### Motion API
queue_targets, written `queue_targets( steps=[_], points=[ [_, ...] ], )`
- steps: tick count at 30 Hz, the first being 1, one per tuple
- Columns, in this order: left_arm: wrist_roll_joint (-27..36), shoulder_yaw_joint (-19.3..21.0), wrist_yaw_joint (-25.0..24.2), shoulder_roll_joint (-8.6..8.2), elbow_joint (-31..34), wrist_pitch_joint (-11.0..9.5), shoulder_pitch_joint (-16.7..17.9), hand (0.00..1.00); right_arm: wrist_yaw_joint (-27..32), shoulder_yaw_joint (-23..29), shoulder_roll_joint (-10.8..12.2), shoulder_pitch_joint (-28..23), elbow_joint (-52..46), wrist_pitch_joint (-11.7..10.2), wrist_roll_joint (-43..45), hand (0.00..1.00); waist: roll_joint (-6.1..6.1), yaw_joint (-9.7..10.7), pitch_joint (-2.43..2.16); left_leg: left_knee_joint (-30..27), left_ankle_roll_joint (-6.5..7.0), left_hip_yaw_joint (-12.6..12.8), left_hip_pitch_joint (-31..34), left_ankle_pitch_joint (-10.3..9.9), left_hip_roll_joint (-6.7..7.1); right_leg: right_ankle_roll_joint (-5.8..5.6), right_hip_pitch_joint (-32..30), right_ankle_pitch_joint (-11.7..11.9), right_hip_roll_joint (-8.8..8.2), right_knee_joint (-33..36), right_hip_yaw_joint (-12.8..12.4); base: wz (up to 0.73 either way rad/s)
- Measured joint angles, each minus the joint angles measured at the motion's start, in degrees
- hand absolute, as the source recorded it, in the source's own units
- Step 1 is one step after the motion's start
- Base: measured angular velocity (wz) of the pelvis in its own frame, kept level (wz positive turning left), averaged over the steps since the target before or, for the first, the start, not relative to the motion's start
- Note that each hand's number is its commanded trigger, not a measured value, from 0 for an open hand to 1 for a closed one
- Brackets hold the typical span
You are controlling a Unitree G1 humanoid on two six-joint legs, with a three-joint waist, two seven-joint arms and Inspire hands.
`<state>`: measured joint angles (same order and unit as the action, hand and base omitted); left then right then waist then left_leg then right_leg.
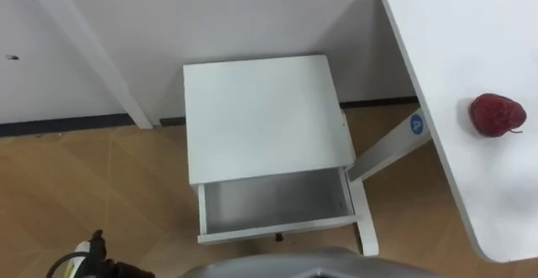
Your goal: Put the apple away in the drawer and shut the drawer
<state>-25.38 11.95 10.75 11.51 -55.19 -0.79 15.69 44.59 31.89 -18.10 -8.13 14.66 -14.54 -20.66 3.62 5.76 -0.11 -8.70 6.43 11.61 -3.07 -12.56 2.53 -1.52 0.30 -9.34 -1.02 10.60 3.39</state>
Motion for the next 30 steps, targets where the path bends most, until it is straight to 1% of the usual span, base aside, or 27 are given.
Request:
queue_targets(
  steps=[2, 3, 5, 6, 7, 9, 11, 12, 14, 16, 17, 19, 21, 24, 25, 27, 30],
  points=[
    [0.0, 0.0, 0.0, 0.00, 0.0, 0.0, 0.6, 0.00, -1.5, -0.8, 0.0, -0.1, 0.0, 0.3, 0.7, 0.00, 0.08, -0.1, 0.04, 0.1, 0.00, 0.0, -0.2, 0.0, -0.03, 0.00, 0.2, 0.0, 0.02, 0.0, 0.0, 0.00],
    [0.1, -0.3, 0.1, 0.03, 0.0, 0.0, 0.6, 0.00, -2.3, -2.0, 0.0, -0.3, 0.3, 0.3, 1.2, 0.00, -0.03, -0.1, 0.13, 0.1, 0.00, 0.0, -0.3, 0.0, -0.07, 0.08, 0.3, 0.1, 0.04, -0.1, 0.1, 0.00],
    [0.2, -1.3, 0.1, 0.00, 0.0, 0.0, 0.6, 0.00, -4.2, -3.8, 0.0, -1.7, 0.8, 0.5, 1.7, 0.00, -0.14, 0.0, 0.18, 0.2, -0.01, -0.1, -0.6, 0.0, -0.07, 0.13, 0.6, 0.1, 0.04, -0.3, 0.2, 0.00],
    [0.2, -1.6, 0.1, -0.02, 0.0, -0.1, 0.6, 0.00, -6.0, -5.0, 0.2, -2.8, 0.8, 1.1, 2.9, 0.00, -0.27, -0.2, 0.14, 0.4, -0.02, 0.0, -0.8, 0.0, -0.07, 0.13, 0.7, 0.1, 0.05, -0.3, 0.1, -0.03],
    [0.2, -1.6, 0.1, -0.01, 0.0, -0.1, 0.6, 0.00, -7.5, -6.2, 0.3, -3.6, 0.8, 1.6, 3.4, 0.00, -0.54, -0.3, 0.14, 0.4, -0.02, 0.1, -0.9, 0.0, -0.06, 0.13, 0.7, 0.1, 0.05, -0.2, -0.1, -0.05],
    [0.2, -1.6, 0.1, -0.01, 0.0, -0.2, 0.5, 0.00, -9.6, -6.8, 0.5, -4.3, 0.8, 2.2, 3.4, 0.00, -1.07, -0.9, 0.11, 0.5, -0.02, 0.5, -1.3, 0.0, -0.06, 0.13, 0.9, 0.1, 0.06, -0.1, -0.3, -0.10],
    [0.3, -1.6, 0.1, -0.01, 0.0, -0.5, 0.5, 0.00, -11.3, -7.1, 0.6, -4.8, 0.8, 2.2, 3.4, 0.00, -1.34, -1.2, 0.12, 0.5, -0.02, 0.7, -1.6, 0.0, -0.06, 0.13, 1.1, 0.1, 0.07, -0.1, -0.6, -0.08],
    [0.5, -1.6, 0.1, -0.01, 0.0, -0.8, 0.5, 0.00, -11.7, -7.5, 0.7, -4.8, 0.8, 2.2, 3.8, 0.00, -1.66, -1.3, -0.03, 0.5, -0.02, 0.8, -1.8, 0.0, -0.06, 0.13, 1.2, 0.1, 0.10, -0.1, -0.9, -0.03],
    [0.6, -1.6, 0.1, -0.03, -0.1, -0.9, 0.5, 0.00, -12.7, -8.2, 0.7, -4.8, 0.8, 2.2, 5.5, 0.00, -1.71, -1.3, 0.00, 0.5, -0.02, 0.8, -2.0, 0.0, -0.08, 0.13, 1.4, 0.1, 0.10, -0.1, -1.0, 0.00],
    [0.7, -1.6, 0.1, -0.04, -0.2, -1.0, 0.6, 0.00, -13.5, -8.4, 0.8, -4.8, 0.8, 2.2, 6.0, 0.00, -1.72, -1.5, 0.18, 0.8, -0.05, 0.8, -2.6, 0.0, -0.13, 0.13, 1.8, 0.1, 0.21, -0.1, -1.0, 0.00],
    [0.9, -1.6, 0.1, -0.04, -0.3, -1.0, 0.6, 0.00, -13.5, -8.5, 0.9, -4.8, 0.8, 2.2, 6.0, 0.00, -1.78, -1.5, 0.13, 1.1, -0.11, 0.8, -2.7, -0.1, -0.13, 0.13, 1.8, 0.1, 0.25, 0.0, -0.9, 0.00],
    [1.0, -1.6, 0.3, -0.03, -0.5, -1.0, 0.9, 0.00, -13.5, -9.5, 1.1, -5.0, 0.8, 2.2, 6.8, 0.00, -1.46, -1.5, 0.32, 1.1, -0.11, 0.8, -2.6, -0.1, -0.13, 0.13, 1.7, 0.1, 0.23, 0.0, -0.8, 0.00],
    [1.0, -1.6, 0.4, -0.04, -0.6, -1.0, 1.4, 0.00, -13.6, -10.6, 1.3, -5.0, 0.7, 2.2, 7.3, 0.00, -1.43, -1.4, 0.27, 1.1, -0.11, 0.8, -2.6, -0.1, -0.13, 0.13, 1.7, 0.1, 0.21, 0.0, -0.8, 0.00],
    [1.0, -1.6, 0.5, -0.03, -0.6, -1.0, 1.6, 0.00, -14.1, -10.7, 2.0, -5.0, 0.7, 2.2, 7.4, 0.00, -1.49, -1.4, 0.14, 1.1, -0.11, 0.8, -2.6, -0.1, -0.12, 0.13, 1.8, 0.1, 0.16, 0.0, -0.8, 0.00],
    [1.0, -1.8, 0.9, -0.03, -0.6, -1.0, 1.7, 0.00, -14.7, -11.1, 2.1, -5.0, 0.8, 2.2, 7.4, 0.00, -1.62, -1.4, 0.01, 1.0, -0.11, 0.8, -2.6, -0.1, -0.12, 0.13, 1.8, 0.1, 0.15, 0.0, -0.8, 0.00],
    [1.0, -2.3, 1.7, 0.00, -0.9, -1.0, 1.6, 0.00, -15.0, -12.5, 2.1, -5.0, 1.0, 2.2, 7.4, 0.00, -1.39, -1.4, -0.07, 1.0, -0.11, 0.9, -2.6, -0.1, -0.13, 0.13, 1.8, 0.1, 0.13, -0.1, -0.9, 0.00],
    [1.0, -3.6, 2.6, 0.05, -2.0, -1.1, 1.2, 0.00, -16.6, -14.8, 2.1, -5.1, 3.4, 2.2, 7.5, 0.00, -0.87, -1.7, -0.01, 0.9, -0.12, 1.2, -2.6, -0.1, -0.16, 0.13, 1.8, 0.1, 0.05, -0.1, -1.0, -0.03]
  ],
)
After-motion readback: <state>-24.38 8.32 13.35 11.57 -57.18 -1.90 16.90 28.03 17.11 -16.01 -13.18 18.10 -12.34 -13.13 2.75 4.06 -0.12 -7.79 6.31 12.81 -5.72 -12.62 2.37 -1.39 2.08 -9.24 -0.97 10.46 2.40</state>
